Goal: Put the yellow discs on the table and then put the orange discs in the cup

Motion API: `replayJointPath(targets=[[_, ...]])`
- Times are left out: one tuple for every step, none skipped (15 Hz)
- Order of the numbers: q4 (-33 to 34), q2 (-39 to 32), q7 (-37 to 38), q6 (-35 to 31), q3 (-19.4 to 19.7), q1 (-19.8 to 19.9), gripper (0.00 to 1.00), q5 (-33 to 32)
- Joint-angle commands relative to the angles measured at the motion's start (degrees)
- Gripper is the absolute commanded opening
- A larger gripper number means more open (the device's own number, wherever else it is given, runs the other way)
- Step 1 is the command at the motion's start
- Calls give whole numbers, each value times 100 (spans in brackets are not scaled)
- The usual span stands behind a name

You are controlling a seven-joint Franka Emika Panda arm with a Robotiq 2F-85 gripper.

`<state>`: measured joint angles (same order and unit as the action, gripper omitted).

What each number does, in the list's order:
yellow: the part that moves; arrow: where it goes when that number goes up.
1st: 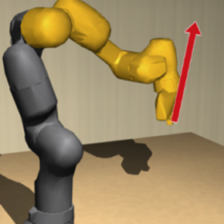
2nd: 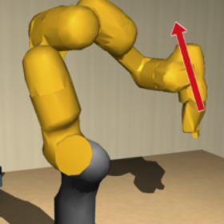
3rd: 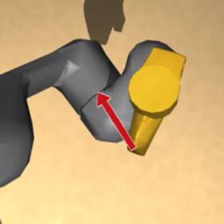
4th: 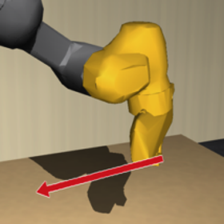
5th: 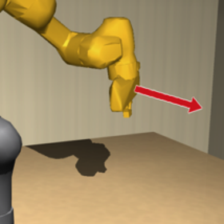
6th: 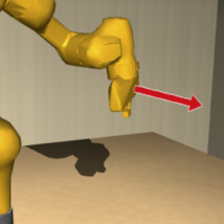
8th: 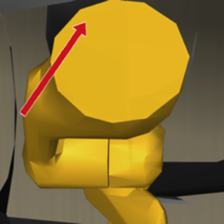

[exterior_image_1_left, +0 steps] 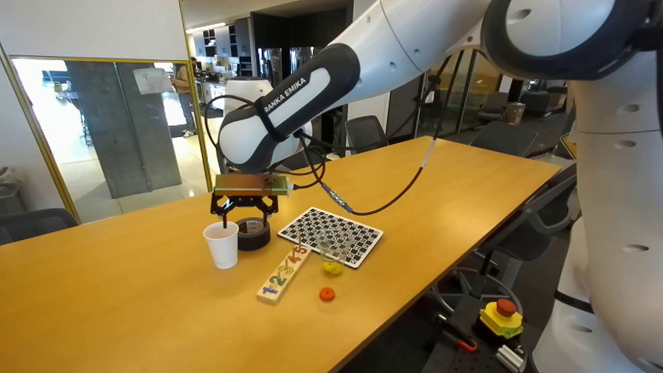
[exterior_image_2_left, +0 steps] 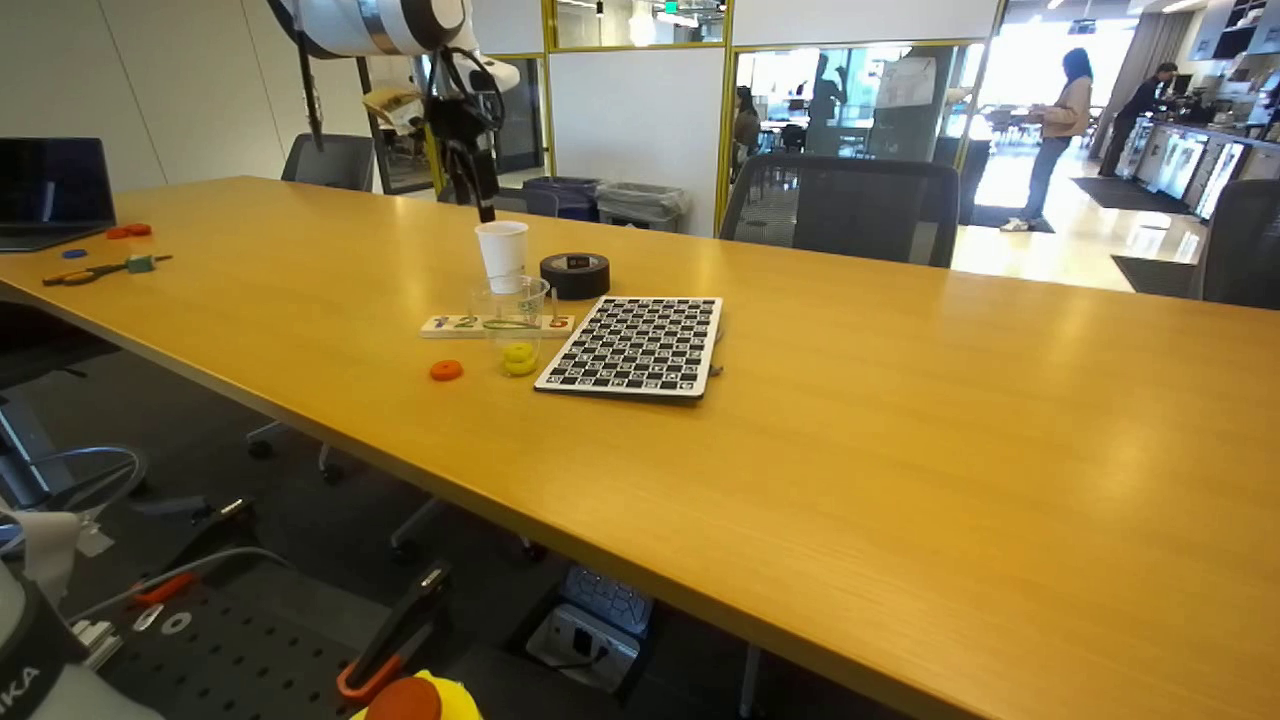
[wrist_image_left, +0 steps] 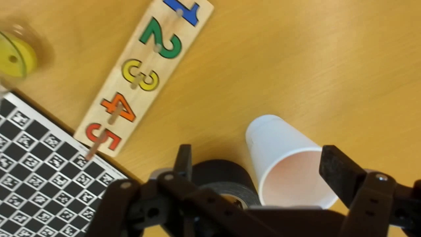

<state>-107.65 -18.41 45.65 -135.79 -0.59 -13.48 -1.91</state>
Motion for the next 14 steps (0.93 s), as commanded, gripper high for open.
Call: replayJointPath(targets=[[-1213,956,453,139,0,-51,100,-249],[-1486,1111,534,119,-41,-12,100,-260],[-1719,1234,600,64,-80,26,100,-258],[-1974,1328,630,-76,-115,66,100,-217],[-2154,1393,692,-90,-141,93,100,-184],[-2354,1435,743,-175,-168,119,100,-155],[-2514,1484,780,-234,-192,143,100,-137],[-2668,1503,807,-346,-213,165,100,-127],[-2815,1509,829,-484,-231,184,100,-118],[-2948,1496,912,-641,-233,200,100,-166],[-3054,1478,975,-781,-235,212,100,-191],[-3153,1442,947,-932,-233,233,100,-159],[-3251,1419,914,-1092,-228,255,100,-128],[-3348,1406,905,-1249,-215,278,100,-125]])
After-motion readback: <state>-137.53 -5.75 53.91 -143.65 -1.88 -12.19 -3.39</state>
